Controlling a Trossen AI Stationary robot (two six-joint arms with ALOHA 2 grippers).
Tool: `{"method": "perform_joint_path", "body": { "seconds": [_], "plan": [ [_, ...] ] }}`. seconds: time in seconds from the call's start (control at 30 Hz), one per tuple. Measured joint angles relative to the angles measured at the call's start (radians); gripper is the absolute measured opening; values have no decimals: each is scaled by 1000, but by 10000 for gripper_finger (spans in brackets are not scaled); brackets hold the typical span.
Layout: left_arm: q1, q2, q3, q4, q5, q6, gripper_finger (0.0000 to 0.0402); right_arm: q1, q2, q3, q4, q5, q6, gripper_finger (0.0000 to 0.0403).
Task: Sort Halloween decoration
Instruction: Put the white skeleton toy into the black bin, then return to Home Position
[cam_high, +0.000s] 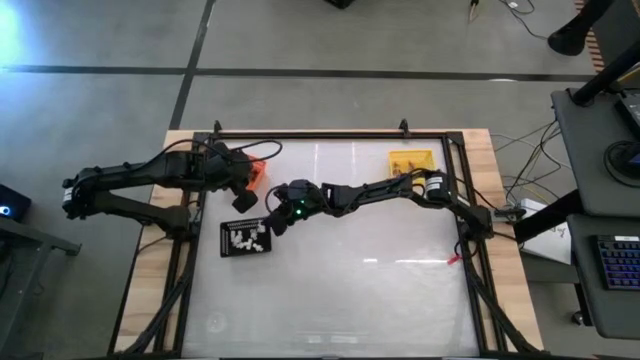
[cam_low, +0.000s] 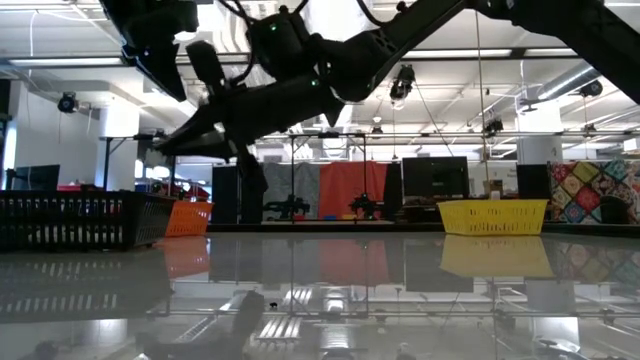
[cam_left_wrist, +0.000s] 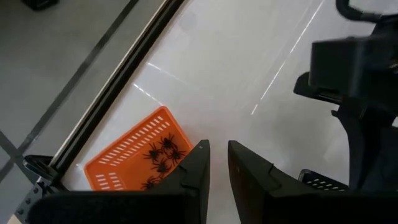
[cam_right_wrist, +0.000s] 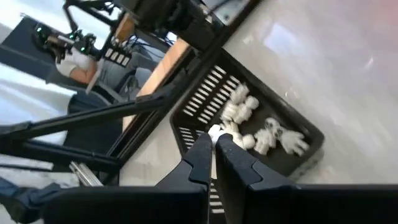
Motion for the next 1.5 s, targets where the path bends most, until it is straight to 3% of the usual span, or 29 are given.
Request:
{"method": "perform_joint_path", "body": {
  "seconds": [0.33, 0.9, 1.1, 1.23, 1.5],
  "plan": [
    [0, 0, 0, -3, 0, 32, 40, 30, 32, 0, 19, -29, 37, 16],
    [0, 0, 0, -8, 1, 48, 40, 35, 30, 0, 64, 18, 56, 121],
    [0, -25, 0, -13, 4, 69, 40, 26, -11, 0, 66, -180, 206, 120],
    [-1, -69, -5, -26, 17, 52, 40, 27, -48, 0, 64, -319, 208, 116],
    [-2, -203, -24, -32, 69, 64, 40, 49, -142, 0, 62, -444, 252, 109]
  ]
}}
